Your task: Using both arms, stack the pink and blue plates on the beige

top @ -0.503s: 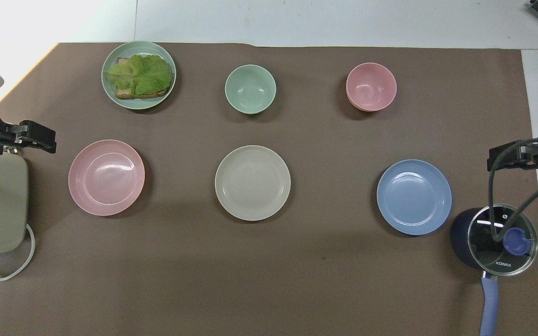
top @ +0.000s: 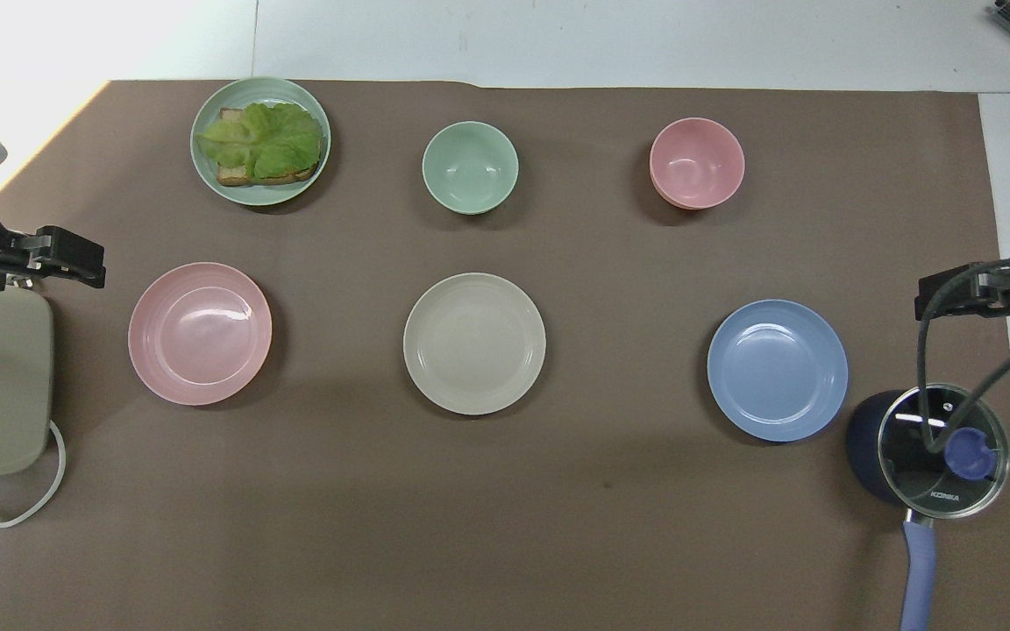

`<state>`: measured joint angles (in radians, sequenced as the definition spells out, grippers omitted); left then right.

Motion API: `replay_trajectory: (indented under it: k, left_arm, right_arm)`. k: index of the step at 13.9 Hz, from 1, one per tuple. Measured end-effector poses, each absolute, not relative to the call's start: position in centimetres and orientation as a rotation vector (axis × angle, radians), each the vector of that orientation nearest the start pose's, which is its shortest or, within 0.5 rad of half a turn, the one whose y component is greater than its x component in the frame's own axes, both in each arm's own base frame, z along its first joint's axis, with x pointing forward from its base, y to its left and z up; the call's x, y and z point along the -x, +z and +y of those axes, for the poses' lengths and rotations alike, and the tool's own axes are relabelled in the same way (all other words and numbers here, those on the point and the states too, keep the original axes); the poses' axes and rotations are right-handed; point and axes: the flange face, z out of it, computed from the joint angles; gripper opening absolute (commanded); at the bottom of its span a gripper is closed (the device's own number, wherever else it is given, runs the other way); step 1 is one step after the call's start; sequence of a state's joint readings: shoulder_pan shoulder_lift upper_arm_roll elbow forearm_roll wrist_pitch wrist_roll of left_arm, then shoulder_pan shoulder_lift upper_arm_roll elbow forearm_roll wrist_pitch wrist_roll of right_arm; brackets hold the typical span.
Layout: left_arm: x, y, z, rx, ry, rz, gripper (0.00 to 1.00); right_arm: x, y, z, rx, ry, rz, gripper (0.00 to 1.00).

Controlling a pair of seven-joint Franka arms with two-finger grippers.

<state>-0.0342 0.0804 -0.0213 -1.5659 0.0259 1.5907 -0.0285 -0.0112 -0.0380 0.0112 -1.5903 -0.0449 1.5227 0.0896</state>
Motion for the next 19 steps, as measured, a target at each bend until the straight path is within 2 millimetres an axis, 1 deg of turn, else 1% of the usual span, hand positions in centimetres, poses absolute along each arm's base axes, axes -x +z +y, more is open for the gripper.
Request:
replay_trajectory:
  k: [3,6,8,12,14,15,17,19]
  left_arm:
    - [-57.8,58.2,-2.9,3.114,0.087,0.044,1.00]
    - [-57.7,57.9,-2.9,3.113,0.100,0.044,1.00]
    - [-57.6,57.1,-2.9,3.112,0.113,0.045,1.00]
    - [-57.4,54.6,-2.8,3.113,0.101,0.045,1.00]
    - [-57.5,52.9,-2.5,3.113,0.096,0.038,1.00]
    - [-57.5,51.7,-2.3,3.113,0.091,0.033,1.00]
    - [-57.1,48.3,-1.4,3.113,0.125,0.010,1.00]
    - [-56.5,44.4,0.3,3.114,0.141,-0.032,1.00]
  right_arm:
    - [-53.8,63.2,-0.3,3.162,0.045,0.143,1.00]
    - [-53.8,63.2,-0.9,3.159,0.044,0.159,1.00]
    - [-53.8,63.2,-1.1,3.158,0.043,0.164,1.00]
    - [-53.8,63.3,-1.1,3.158,0.036,0.164,1.00]
    - [-53.8,63.3,-1.1,3.158,0.035,0.164,1.00]
    - [-53.8,63.3,-1.1,3.158,0.035,0.165,1.00]
    - [-53.8,63.3,-1.1,3.158,0.035,0.165,1.00]
    - [-53.8,63.3,-1.1,3.158,0.035,0.165,1.00]
